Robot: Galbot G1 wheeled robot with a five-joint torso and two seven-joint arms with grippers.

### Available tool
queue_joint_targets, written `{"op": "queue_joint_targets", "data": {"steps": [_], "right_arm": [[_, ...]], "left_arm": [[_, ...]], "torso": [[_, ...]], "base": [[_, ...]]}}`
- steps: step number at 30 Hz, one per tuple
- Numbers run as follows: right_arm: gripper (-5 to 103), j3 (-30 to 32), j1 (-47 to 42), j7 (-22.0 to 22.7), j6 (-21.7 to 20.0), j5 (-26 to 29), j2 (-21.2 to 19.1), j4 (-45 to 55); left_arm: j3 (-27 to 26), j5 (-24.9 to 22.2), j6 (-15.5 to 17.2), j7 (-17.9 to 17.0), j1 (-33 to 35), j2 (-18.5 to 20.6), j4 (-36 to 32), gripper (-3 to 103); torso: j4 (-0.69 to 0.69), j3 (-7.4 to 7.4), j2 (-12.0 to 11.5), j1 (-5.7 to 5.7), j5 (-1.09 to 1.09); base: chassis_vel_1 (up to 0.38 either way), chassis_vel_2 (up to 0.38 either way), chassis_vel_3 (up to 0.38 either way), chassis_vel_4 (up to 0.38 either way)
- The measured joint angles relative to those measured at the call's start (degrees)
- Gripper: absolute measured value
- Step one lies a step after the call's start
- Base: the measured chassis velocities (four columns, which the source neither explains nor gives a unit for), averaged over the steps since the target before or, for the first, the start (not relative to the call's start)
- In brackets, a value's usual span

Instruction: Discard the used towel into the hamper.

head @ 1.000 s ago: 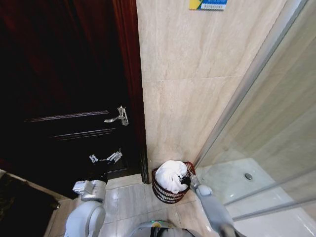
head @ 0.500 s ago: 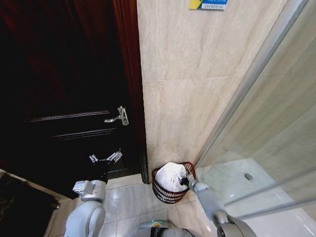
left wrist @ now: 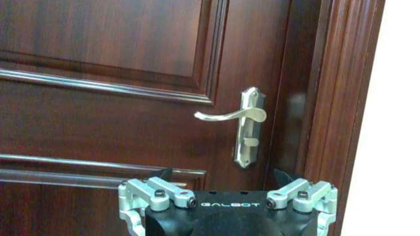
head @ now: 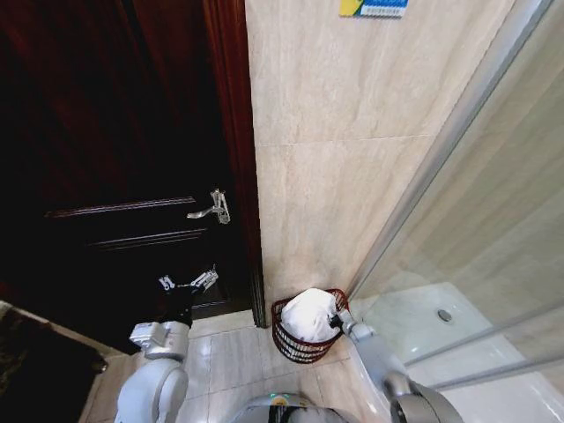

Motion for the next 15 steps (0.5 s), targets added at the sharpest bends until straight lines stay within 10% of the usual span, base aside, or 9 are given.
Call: {"op": "queue_joint_targets", "data": {"steps": [15], "right_arm": [[78,-10.37,-14.73,-5.91,-8.74,21.77,-7.31,32.85]], "left_arm": [[0.00,0.00,0.00,0.00,0.00,0.00,0.00,100]], "torso": [[0.00,-0.01,0.00,-0.01,0.00]], "base": [[0.000,0.000,0.000,0.000]]}}
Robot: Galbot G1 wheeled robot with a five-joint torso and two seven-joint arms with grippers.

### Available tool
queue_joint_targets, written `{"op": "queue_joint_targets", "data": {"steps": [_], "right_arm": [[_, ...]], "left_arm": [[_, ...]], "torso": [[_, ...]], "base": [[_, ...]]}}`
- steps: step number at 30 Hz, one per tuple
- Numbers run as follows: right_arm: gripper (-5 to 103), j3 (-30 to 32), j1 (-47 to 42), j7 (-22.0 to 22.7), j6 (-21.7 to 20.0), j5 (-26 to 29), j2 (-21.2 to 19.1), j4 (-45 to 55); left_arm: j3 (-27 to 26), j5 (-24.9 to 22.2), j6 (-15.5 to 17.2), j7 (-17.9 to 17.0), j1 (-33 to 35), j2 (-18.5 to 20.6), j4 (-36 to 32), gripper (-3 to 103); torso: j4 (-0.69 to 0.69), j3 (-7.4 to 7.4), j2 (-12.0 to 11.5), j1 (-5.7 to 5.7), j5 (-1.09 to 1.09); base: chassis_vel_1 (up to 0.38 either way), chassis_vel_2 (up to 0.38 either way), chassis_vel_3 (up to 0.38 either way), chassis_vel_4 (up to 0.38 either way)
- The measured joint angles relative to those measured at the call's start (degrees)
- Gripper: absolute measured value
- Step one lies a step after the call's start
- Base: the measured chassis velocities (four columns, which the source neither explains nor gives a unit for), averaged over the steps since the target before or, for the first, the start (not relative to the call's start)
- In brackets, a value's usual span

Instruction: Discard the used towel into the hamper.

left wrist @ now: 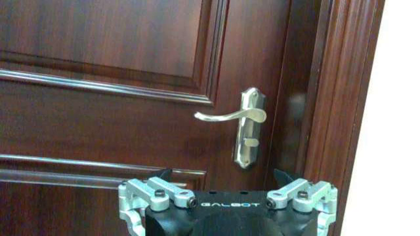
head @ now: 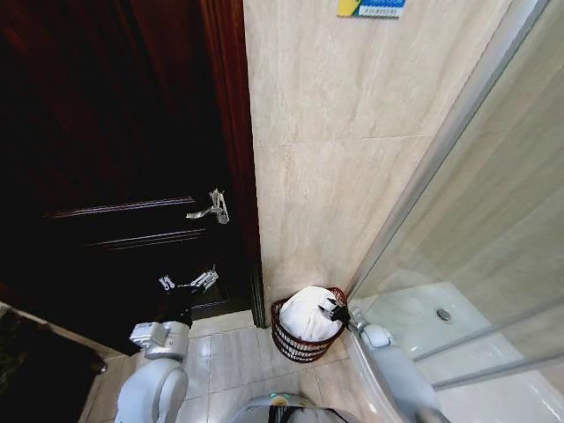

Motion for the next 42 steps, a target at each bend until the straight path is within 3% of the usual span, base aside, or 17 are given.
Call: {"op": "queue_joint_targets", "data": {"steps": [2,3,6,11,14,24,28,32,34,42], "right_arm": [[89,-0.44,0.99,0.47,-0.19,-0.05,1.34,-1.60],[89,-0.44,0.99,0.47,-0.19,-0.05,1.34,-1.60],[100,-0.56,4.71,2.37,0.38,-0.06,4.69,-10.12],[100,-0.38,8.36,4.18,1.41,-0.21,8.35,-18.13],[100,1.19,10.33,4.45,1.56,-3.08,10.36,-24.57],[100,5.51,11.07,3.98,1.98,-9.66,10.32,-33.26],[100,5.55,10.26,3.59,2.38,-8.78,9.78,-31.45],[100,4.58,8.63,2.98,5.79,-6.72,8.50,-26.65],[100,4.43,5.39,0.90,6.56,-5.62,6.41,-19.26],[100,4.91,-7.00,0.28,0.59,3.14,0.56,8.85]], "left_arm": [[0.00,0.00,0.00,0.01,0.00,0.00,0.00,100],[0.00,0.00,0.00,0.01,0.00,0.00,0.00,100],[0.00,0.00,0.00,0.00,0.00,0.00,0.00,100],[0.00,0.00,0.00,0.00,0.00,0.00,0.00,100],[0.00,0.00,0.00,0.00,0.00,0.00,0.00,100],[0.00,0.00,0.00,0.00,0.00,0.00,0.00,100],[0.00,0.00,0.00,0.00,0.00,0.00,0.00,100],[0.00,0.00,0.00,0.00,0.00,0.00,0.00,100],[0.00,0.00,0.00,0.00,0.00,0.00,0.00,100],[0.00,0.00,0.00,0.00,0.00,0.00,0.00,100]], "torso": [[0.00,0.00,0.00,0.00,-0.02],[0.00,0.00,0.00,0.00,-0.02],[0.00,0.00,0.00,0.00,-0.03],[0.01,0.00,0.00,0.01,-0.01],[0.01,0.00,0.00,0.01,-0.02],[-0.02,0.00,0.00,0.01,-0.02],[-0.01,0.01,0.00,0.01,-0.01],[0.00,0.01,0.00,0.01,0.00],[0.02,0.01,0.00,0.01,-0.02],[0.00,0.00,0.00,0.01,-0.02]], "base": [[0.000,0.000,0.000,0.000],[0.000,0.000,0.000,0.000],[0.000,0.000,0.000,0.000],[0.000,0.000,0.000,0.000],[0.000,0.000,0.000,0.000],[0.000,0.000,0.000,0.000],[0.000,0.000,0.000,0.000],[0.000,0.000,0.000,0.000],[0.000,0.000,0.000,0.000],[0.000,0.000,0.000,0.000]]}}
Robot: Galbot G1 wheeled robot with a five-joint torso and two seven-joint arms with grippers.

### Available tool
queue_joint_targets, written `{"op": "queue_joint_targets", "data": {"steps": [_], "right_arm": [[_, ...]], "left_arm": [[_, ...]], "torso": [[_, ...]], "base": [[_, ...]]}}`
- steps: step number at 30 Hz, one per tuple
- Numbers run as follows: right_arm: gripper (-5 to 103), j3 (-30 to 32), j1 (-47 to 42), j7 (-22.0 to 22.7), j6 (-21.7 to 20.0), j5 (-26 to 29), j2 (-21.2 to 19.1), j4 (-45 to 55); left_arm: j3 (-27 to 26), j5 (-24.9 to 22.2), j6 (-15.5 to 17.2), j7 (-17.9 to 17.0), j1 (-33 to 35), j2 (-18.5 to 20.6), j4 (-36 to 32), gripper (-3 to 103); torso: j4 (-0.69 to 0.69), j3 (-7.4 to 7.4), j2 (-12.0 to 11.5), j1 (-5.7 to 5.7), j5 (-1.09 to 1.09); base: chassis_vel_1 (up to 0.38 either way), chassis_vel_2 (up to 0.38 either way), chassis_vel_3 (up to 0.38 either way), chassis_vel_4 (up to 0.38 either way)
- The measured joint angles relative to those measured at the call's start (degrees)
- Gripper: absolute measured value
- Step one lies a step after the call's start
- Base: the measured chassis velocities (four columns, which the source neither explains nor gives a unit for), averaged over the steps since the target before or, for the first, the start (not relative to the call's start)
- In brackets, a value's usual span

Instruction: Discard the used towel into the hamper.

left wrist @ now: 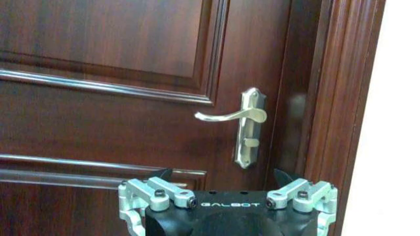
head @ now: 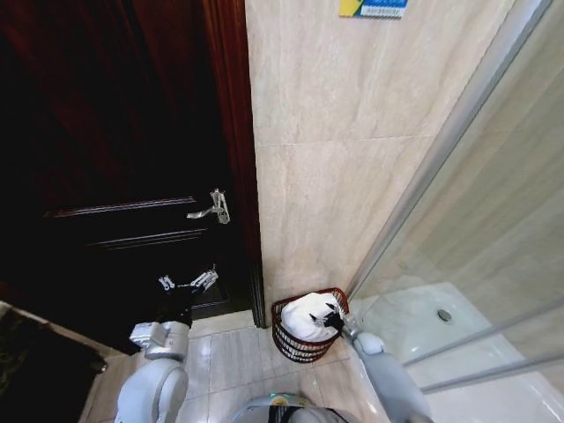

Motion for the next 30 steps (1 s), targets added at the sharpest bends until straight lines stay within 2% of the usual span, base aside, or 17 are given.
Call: {"op": "queue_joint_targets", "data": {"steps": [6,13,15,16,18,19,23,30], "right_arm": [[100,3.57,-5.64,2.62,-1.06,2.40,-1.11,10.30],[100,10.72,-14.35,7.34,-1.40,7.31,-0.93,23.28],[100,12.11,-17.85,12.61,-0.35,11.08,-0.21,29.33],[100,12.11,-17.85,12.61,-0.35,11.08,-0.21,29.33],[100,13.08,-21.20,18.60,0.33,13.15,1.08,36.03],[100,13.08,-21.20,18.60,0.33,13.15,1.08,36.03],[100,14.26,-26.19,24.65,0.16,13.46,2.84,45.34],[100,15.80,-32.59,26.40,1.00,13.23,5.16,53.89]], "left_arm": [[-0.01,0.00,0.00,0.00,0.00,0.00,0.00,100],[0.00,0.00,0.00,0.00,0.00,0.00,0.00,100],[0.00,0.00,0.00,0.00,0.00,0.00,0.00,100],[0.00,0.00,0.00,0.00,0.00,0.00,0.00,100],[0.00,0.00,0.00,0.00,0.00,0.00,0.00,100],[0.00,0.00,0.00,0.00,0.00,0.00,0.00,100],[0.00,0.00,0.00,0.00,0.00,0.00,0.00,100],[0.00,0.00,0.00,0.00,0.00,0.00,0.00,100]], "torso": [[0.00,0.00,0.00,0.00,0.01],[-0.01,0.00,0.00,0.00,0.00],[0.00,0.00,0.00,0.00,0.00],[0.00,0.00,0.00,0.00,0.00],[0.00,0.00,0.00,0.00,-0.02],[0.00,0.00,0.00,0.00,-0.02],[0.00,0.00,0.00,-0.01,-0.01],[0.00,0.00,0.00,0.00,0.01]], "base": [[0.000,0.000,0.000,0.000],[0.000,0.000,0.000,0.000],[0.000,0.000,0.000,0.000],[0.000,0.000,0.000,0.000],[0.000,0.000,0.000,0.000],[0.000,0.000,0.000,0.000],[0.000,0.000,0.000,0.000],[0.000,0.000,0.000,0.000]]}}
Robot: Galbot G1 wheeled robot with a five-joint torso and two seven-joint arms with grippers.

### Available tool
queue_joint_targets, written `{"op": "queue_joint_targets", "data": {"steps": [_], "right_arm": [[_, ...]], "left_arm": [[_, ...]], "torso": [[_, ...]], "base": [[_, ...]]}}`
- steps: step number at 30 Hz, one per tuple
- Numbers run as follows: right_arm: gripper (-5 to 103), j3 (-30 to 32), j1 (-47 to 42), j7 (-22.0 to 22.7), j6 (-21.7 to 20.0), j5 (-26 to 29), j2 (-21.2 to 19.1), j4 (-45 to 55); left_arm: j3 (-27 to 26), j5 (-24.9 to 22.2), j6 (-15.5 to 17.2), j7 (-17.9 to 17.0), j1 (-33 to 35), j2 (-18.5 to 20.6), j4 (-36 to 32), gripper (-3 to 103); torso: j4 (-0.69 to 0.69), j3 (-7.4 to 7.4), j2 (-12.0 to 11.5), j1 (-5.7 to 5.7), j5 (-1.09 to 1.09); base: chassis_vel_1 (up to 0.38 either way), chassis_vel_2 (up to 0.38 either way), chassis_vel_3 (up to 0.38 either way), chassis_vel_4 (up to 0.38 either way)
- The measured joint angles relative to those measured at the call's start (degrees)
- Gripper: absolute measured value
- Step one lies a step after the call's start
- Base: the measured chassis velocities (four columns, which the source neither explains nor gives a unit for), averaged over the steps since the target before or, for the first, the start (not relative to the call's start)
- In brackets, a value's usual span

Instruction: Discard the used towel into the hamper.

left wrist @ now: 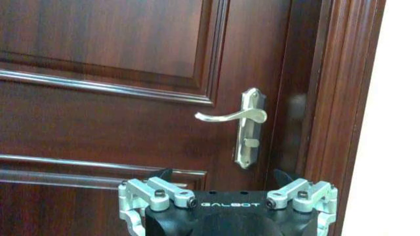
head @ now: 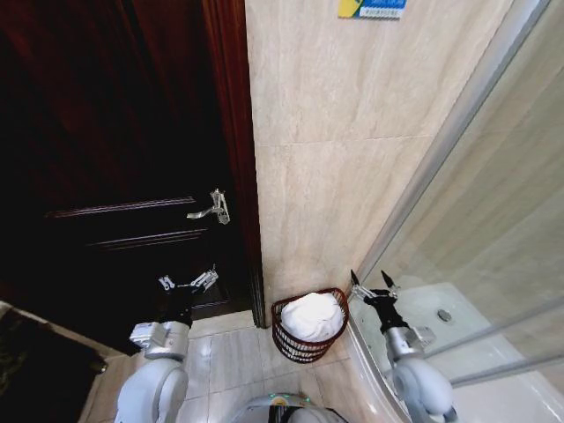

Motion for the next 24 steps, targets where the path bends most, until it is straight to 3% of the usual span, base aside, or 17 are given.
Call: {"op": "queue_joint_targets", "data": {"steps": [11,24], "right_arm": [[100,3.21,-6.99,-0.90,2.56,-0.95,1.77,10.81],[100,4.49,-10.30,-3.16,5.07,-3.18,5.04,13.73]], "left_arm": [[0.00,0.00,0.00,0.00,0.00,0.00,0.00,100],[0.00,0.00,0.00,0.00,0.00,0.00,0.00,100]], "torso": [[0.00,0.00,0.00,0.00,-0.01],[0.00,0.00,0.00,0.00,-0.01]], "base": [[0.000,0.000,0.000,0.000],[0.000,0.000,0.000,0.000]]}}
